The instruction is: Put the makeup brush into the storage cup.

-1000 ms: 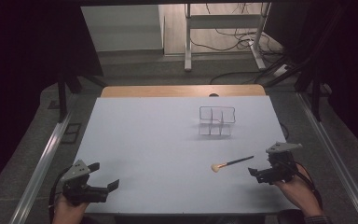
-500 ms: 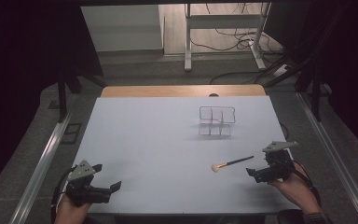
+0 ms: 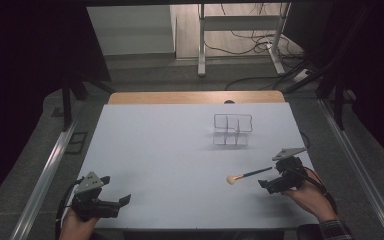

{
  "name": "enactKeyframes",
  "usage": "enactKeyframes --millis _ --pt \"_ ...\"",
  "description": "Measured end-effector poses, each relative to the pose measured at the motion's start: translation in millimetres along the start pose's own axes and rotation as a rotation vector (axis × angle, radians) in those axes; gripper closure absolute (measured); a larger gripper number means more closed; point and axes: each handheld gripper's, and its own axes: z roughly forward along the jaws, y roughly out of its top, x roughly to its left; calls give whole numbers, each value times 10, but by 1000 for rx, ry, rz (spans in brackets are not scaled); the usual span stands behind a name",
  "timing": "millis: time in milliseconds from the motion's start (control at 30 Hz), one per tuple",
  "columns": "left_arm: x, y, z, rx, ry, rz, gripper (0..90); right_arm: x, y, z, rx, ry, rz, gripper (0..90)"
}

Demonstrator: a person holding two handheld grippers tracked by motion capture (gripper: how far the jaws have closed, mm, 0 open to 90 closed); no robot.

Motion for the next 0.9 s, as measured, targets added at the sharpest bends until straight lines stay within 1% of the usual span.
enactKeyframes --millis 200,367,733,900 --pt "5 -3 -5 -7 -3 -3 24 6 58 64 36 9 -18 0" --pt "1 -3 -5 -6 -2 1 24 10 133 114 73 14 -47 0" --pt "2 -2 -3 -5 -2 2 24 15 284 197 121 15 -82 0" --pt "3 -2 -3 -5 -2 1 24 27 371 220 144 22 -100 0"
